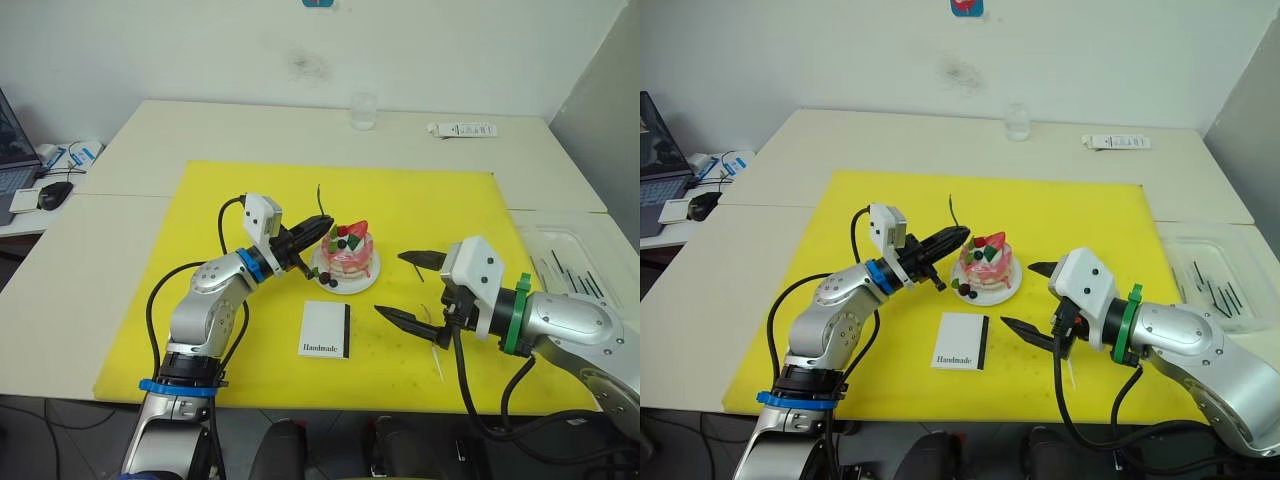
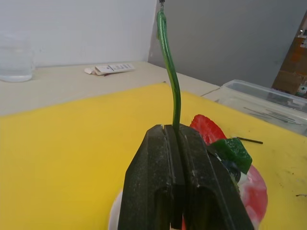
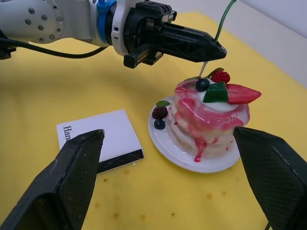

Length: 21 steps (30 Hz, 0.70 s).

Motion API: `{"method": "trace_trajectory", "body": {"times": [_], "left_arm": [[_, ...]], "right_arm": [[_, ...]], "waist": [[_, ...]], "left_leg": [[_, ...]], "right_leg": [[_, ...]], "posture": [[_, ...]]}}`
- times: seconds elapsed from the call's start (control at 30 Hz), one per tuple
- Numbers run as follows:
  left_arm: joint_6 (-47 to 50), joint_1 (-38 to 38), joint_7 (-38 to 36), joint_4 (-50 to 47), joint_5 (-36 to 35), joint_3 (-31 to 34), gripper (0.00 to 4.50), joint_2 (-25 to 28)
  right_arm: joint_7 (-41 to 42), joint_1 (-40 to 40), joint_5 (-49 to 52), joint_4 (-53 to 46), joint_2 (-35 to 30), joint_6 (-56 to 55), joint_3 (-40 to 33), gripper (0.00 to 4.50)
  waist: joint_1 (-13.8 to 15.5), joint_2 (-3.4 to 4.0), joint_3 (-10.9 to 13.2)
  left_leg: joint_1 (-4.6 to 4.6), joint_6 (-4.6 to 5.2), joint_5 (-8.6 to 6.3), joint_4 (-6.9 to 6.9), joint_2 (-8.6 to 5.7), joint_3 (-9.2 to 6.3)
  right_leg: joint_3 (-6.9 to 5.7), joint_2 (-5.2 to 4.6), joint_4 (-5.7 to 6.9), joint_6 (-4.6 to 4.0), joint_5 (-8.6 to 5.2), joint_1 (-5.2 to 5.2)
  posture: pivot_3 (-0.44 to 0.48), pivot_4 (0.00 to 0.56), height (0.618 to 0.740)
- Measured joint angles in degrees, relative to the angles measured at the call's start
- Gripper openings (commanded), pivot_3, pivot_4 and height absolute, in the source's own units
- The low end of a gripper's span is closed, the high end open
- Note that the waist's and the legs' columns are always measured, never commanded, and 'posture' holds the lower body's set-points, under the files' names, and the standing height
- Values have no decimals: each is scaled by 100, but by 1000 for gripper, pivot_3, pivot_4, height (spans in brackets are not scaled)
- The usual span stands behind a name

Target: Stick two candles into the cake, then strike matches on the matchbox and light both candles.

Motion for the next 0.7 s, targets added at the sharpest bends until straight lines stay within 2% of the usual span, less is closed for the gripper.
{"method": "trace_trajectory", "body": {"times": [0.3,0.7], "left_arm": [[-560,144,-33,282,253,-47,0,-99],[-593,137,-89,395,173,13,0,-156]], "right_arm": [[-18,40,-468,11,155,-201,94,4466],[52,105,-710,15,266,-348,123,4466]], "waist": [[0,0,-1],[-1,0,-2]], "left_leg": [[6,0,0,1,0,1],[19,0,0,1,0,2]], "right_leg": [[1,0,3,0,0,4],[2,0,6,0,0,16]], "posture": [[0,150,740],[0,150,740]]}}
